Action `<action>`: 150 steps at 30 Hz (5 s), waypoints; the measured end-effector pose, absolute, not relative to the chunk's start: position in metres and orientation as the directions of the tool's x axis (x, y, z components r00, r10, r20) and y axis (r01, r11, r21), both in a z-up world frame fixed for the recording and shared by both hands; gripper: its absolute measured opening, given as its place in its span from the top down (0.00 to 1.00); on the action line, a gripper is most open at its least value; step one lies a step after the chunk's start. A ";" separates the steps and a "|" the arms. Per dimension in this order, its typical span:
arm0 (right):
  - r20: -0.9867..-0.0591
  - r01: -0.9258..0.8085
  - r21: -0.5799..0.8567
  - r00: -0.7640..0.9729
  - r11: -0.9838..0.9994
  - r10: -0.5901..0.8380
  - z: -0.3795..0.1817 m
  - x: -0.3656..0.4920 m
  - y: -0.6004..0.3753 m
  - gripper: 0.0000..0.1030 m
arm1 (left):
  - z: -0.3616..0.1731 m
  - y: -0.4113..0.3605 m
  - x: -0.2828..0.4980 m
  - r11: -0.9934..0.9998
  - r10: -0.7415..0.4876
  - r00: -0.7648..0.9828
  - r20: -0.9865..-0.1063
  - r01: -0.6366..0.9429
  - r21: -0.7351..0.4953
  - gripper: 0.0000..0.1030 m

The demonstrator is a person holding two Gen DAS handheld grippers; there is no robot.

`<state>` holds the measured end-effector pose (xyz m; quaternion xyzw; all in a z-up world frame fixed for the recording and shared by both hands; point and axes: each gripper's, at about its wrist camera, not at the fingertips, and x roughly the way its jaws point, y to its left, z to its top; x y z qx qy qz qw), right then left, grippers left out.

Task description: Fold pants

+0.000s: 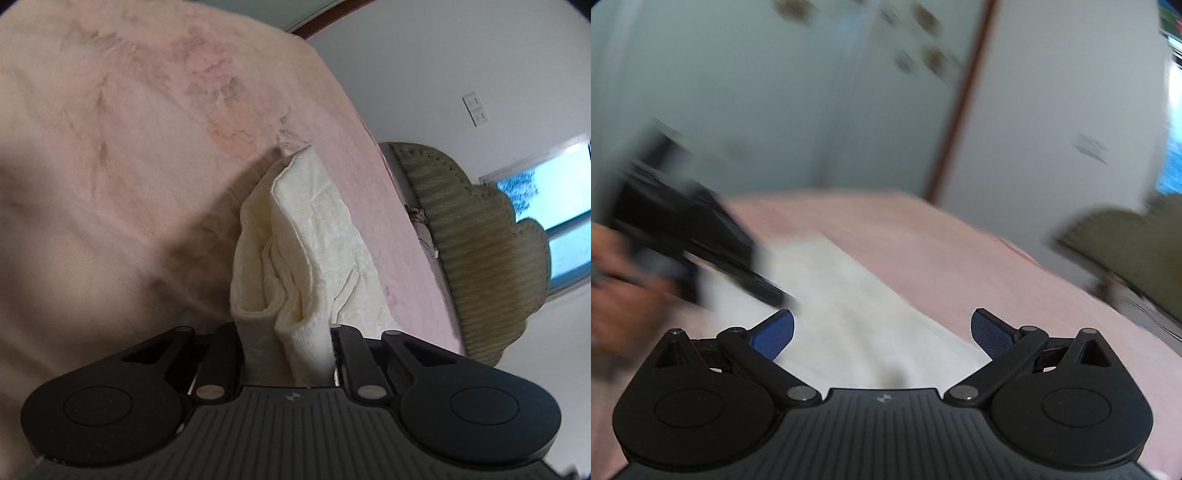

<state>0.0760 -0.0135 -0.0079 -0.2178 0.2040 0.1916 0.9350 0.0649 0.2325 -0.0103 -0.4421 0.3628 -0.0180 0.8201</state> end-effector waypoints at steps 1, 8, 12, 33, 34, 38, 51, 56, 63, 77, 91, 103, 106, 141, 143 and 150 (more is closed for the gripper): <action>-0.504 -0.446 -0.351 0.831 0.823 0.235 -0.019 0.084 -0.012 0.00 | -0.007 0.229 0.064 0.636 -0.332 0.739 -0.586 -0.283 -0.718 0.87; -0.485 -0.539 -0.287 0.795 0.792 0.366 -0.016 0.076 -0.011 0.01 | 0.043 0.182 0.041 0.857 -0.180 0.825 -0.536 -0.136 -0.497 0.87; -0.477 -0.561 -0.269 0.784 0.783 0.397 -0.009 0.081 -0.017 0.48 | 0.070 0.149 0.023 0.924 -0.170 0.872 -0.459 -0.021 -0.382 0.87; -0.240 -0.527 -0.242 0.846 0.815 0.476 0.013 0.027 -0.133 0.67 | 0.089 -0.048 -0.007 0.902 -0.409 0.840 -0.356 0.431 -0.018 0.82; -0.244 -0.519 -0.226 0.849 0.824 0.468 0.014 0.027 -0.143 0.67 | 0.088 -0.059 -0.007 0.895 -0.420 0.834 -0.358 0.446 -0.013 0.82; -0.260 -0.480 -0.162 0.864 0.862 0.432 0.012 0.019 -0.186 0.67 | 0.079 -0.097 -0.002 0.865 -0.473 0.796 -0.377 0.501 -0.028 0.80; -0.319 -0.401 -0.159 0.886 0.902 0.337 0.003 0.032 -0.273 0.67 | 0.049 -0.191 0.021 0.803 -0.566 0.715 -0.409 0.591 -0.078 0.76; -0.364 -0.384 -0.151 0.878 0.911 0.310 -0.007 0.038 -0.286 0.67 | 0.035 -0.208 0.032 0.796 -0.576 0.686 -0.445 0.595 -0.113 0.75; -0.405 -0.349 -0.139 0.874 0.927 0.268 -0.016 0.036 -0.294 0.67 | 0.021 -0.213 0.033 0.780 -0.593 0.656 -0.468 0.613 -0.129 0.75; -0.461 -0.300 -0.101 0.859 0.949 0.223 -0.024 0.022 -0.307 0.67 | 0.005 -0.219 0.033 0.748 -0.621 0.606 -0.497 0.647 -0.147 0.73; -0.512 -0.200 -0.047 0.846 0.979 0.148 -0.029 -0.014 -0.331 0.57 | -0.007 -0.223 0.037 0.700 -0.659 0.507 -0.555 0.683 -0.208 0.45; -0.490 0.171 -0.061 0.853 0.983 -0.179 -0.010 -0.025 -0.375 0.56 | 0.023 -0.186 0.032 0.657 -0.736 0.484 -0.473 0.679 -0.327 0.29; -0.448 0.109 -0.053 0.886 0.993 -0.121 0.000 -0.003 -0.356 0.56 | 0.035 -0.157 0.049 0.754 -0.649 0.593 -0.477 0.586 -0.298 0.29; -0.581 -0.215 -0.095 0.805 0.972 0.121 -0.037 0.042 -0.265 0.55 | 0.001 -0.123 0.080 0.924 -0.288 0.734 -0.615 0.381 0.021 0.24; -0.580 -0.214 -0.095 0.806 0.972 0.121 -0.037 0.042 -0.264 0.55 | 0.002 -0.123 0.081 0.925 -0.285 0.734 -0.617 0.380 0.024 0.24; -0.581 -0.207 -0.092 0.806 0.974 0.117 -0.035 0.041 -0.265 0.51 | 0.004 -0.122 0.079 0.926 -0.280 0.731 -0.622 0.377 0.026 0.22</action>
